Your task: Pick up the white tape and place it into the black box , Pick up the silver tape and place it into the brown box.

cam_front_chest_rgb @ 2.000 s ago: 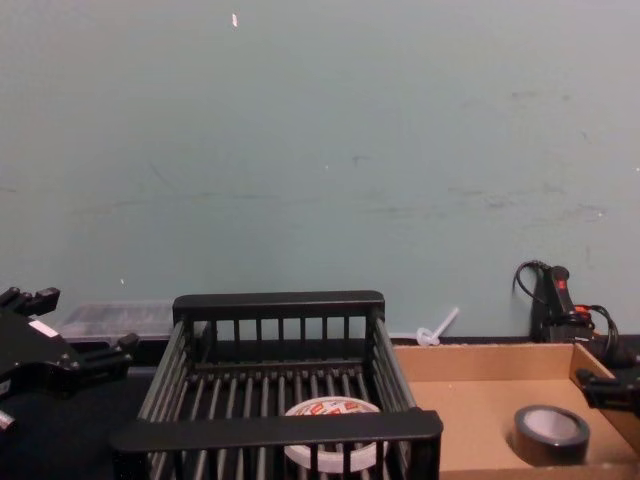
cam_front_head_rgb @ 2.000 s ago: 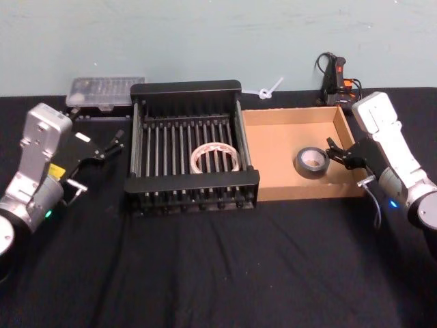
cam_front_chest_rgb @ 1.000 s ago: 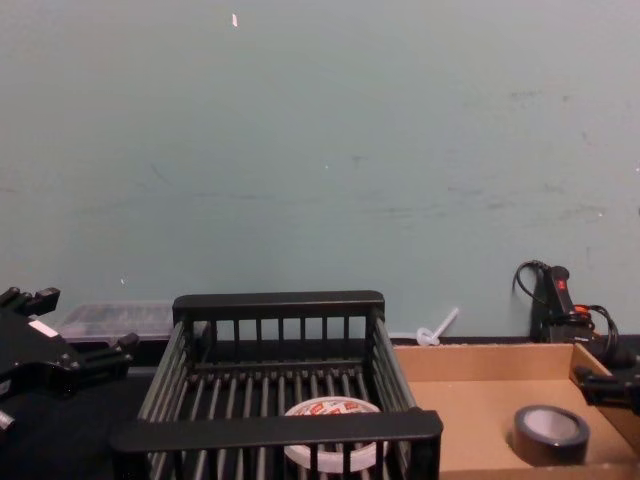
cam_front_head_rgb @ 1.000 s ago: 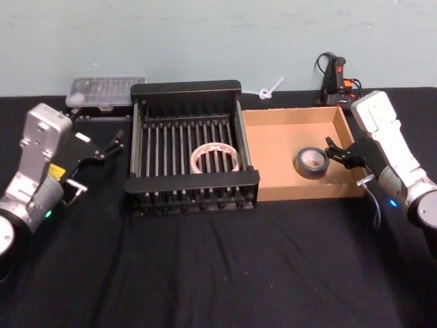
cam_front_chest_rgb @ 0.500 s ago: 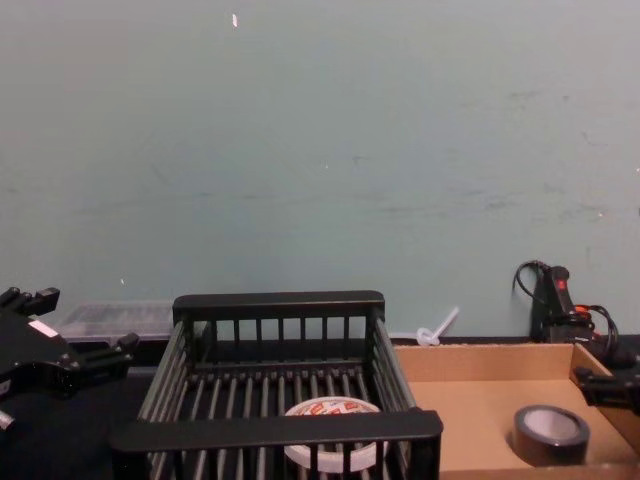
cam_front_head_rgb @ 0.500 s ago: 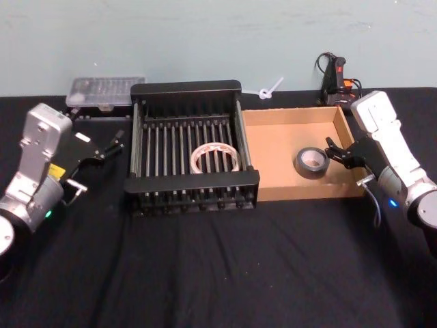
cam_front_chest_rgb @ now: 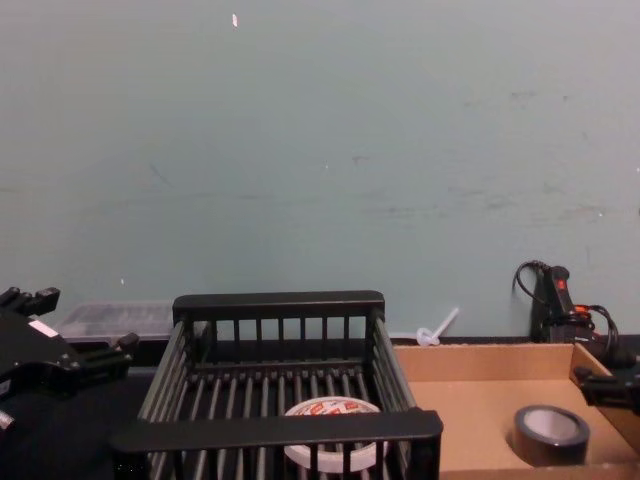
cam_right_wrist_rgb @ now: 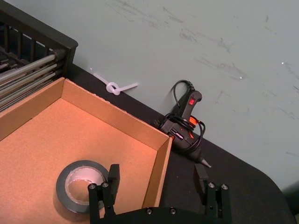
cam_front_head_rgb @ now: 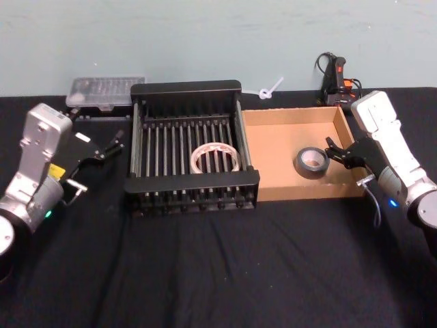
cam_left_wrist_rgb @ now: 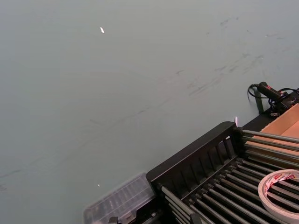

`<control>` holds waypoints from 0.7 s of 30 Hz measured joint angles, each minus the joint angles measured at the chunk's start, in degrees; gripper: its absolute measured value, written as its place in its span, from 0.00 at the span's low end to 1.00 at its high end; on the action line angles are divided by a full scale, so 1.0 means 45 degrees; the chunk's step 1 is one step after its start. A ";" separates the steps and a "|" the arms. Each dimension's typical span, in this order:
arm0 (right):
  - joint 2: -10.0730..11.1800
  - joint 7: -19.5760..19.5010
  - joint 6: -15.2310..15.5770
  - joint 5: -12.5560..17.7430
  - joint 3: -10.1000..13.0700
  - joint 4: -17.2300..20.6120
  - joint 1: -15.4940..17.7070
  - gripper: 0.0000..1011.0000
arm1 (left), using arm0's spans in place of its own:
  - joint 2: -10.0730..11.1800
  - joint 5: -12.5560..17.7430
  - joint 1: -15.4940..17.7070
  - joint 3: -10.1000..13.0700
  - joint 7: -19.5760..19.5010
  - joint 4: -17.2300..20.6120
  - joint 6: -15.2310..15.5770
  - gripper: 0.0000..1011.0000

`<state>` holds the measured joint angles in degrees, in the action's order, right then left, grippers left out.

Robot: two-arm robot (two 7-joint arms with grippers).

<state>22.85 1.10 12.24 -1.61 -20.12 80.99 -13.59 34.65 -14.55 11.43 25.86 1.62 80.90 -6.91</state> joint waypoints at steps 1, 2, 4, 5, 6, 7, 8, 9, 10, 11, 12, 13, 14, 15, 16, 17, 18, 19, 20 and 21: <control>0.0000 0.0000 0.0000 0.0000 0.0000 0.0001 0.0000 0.99 | 0.0000 0.0000 -0.0001 0.0000 -0.0001 -0.0001 0.0000 0.99; 0.0000 0.0000 0.0001 0.0000 0.0000 0.0000 0.0000 0.99 | 0.0000 0.0000 0.0000 0.0000 0.0001 -0.0001 0.0000 0.99; 0.0000 0.0000 0.0000 0.0000 0.0000 0.0000 0.0000 0.99 | 0.0000 0.0000 0.0000 0.0000 0.0000 -0.0001 0.0000 0.99; 0.0000 0.0000 0.0001 0.0000 0.0000 0.0000 0.0000 0.99 | 0.0000 0.0000 0.0000 0.0000 0.0000 0.0000 0.0000 0.99; 0.0000 0.0000 0.0000 0.0000 0.0000 0.0000 0.0000 0.99 | 0.0000 0.0000 0.0000 0.0000 0.0000 -0.0001 0.0000 0.99; 0.0000 0.0000 0.0001 0.0000 0.0000 0.0000 0.0000 0.99 | 0.0000 0.0000 0.0000 0.0000 0.0000 -0.0001 0.0000 0.99; 0.0000 0.0000 0.0000 0.0000 0.0000 0.0000 0.0000 0.99 | 0.0000 0.0000 0.0000 0.0000 0.0001 -0.0001 0.0000 0.99; -0.0001 0.0000 0.0000 0.0000 0.0000 0.0000 0.0000 0.99 | 0.0000 0.0000 0.0000 0.0000 0.0000 -0.0001 0.0000 0.99; 0.0000 0.0000 0.0000 0.0000 0.0000 0.0000 0.0000 0.99 | 0.0000 0.0000 0.0000 0.0000 0.0000 -0.0001 0.0000 0.99; 0.0000 0.0000 0.0000 0.0000 0.0000 0.0000 0.0000 0.99 | 0.0000 0.0000 0.0001 0.0000 0.0000 0.0000 0.0000 0.99; 0.0000 0.0000 0.0001 0.0000 0.0000 0.0000 0.0000 0.99 | 0.0000 0.0000 0.0000 0.0000 0.0000 0.0000 0.0000 0.99; 0.0000 0.0000 0.0000 0.0000 0.0000 0.0000 0.0000 0.99 | 0.0000 0.0000 0.0000 0.0000 0.0000 0.0000 0.0000 0.99; 0.0000 0.0000 0.0000 0.0000 0.0000 0.0000 0.0000 0.99 | 0.0000 0.0000 0.0000 0.0000 0.0000 0.0000 0.0000 0.99; 0.0000 0.0000 -0.0001 -0.0001 0.0000 0.0000 0.0000 0.99 | 0.0000 0.0000 0.0000 0.0000 0.0000 -0.0001 0.0000 0.99; 0.0000 0.0000 -0.0001 0.0000 0.0000 0.0000 -0.0001 0.99 | 0.0000 0.0000 0.0000 0.0000 0.0000 0.0000 0.0000 0.99; 0.0000 0.0000 0.0000 0.0000 0.0000 0.0000 0.0000 0.99 | 0.0000 0.0000 0.0000 0.0000 0.0000 0.0000 0.0000 0.99; 0.0000 0.0000 0.0000 0.0000 0.0000 0.0000 0.0000 0.99 | 0.0000 -0.0001 0.0000 0.0000 0.0000 0.0000 0.0000 0.99; 0.0000 0.0000 0.0000 0.0000 0.0001 0.0000 0.0000 0.99 | 0.0000 0.0000 0.0000 0.0000 -0.0001 0.0000 0.0000 0.99; 0.0000 0.0000 0.0000 0.0000 0.0000 0.0000 0.0000 0.99 | 0.0000 0.0000 0.0000 0.0000 0.0000 0.0000 0.0000 0.99; 0.0000 0.0000 0.0000 0.0000 0.0000 0.0000 0.0000 0.99 | 0.0000 0.0000 0.0000 0.0000 0.0000 0.0000 0.0000 0.99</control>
<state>22.85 1.10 12.24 -1.61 -20.12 80.99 -13.59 34.65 -14.55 11.43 25.86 1.62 80.90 -6.91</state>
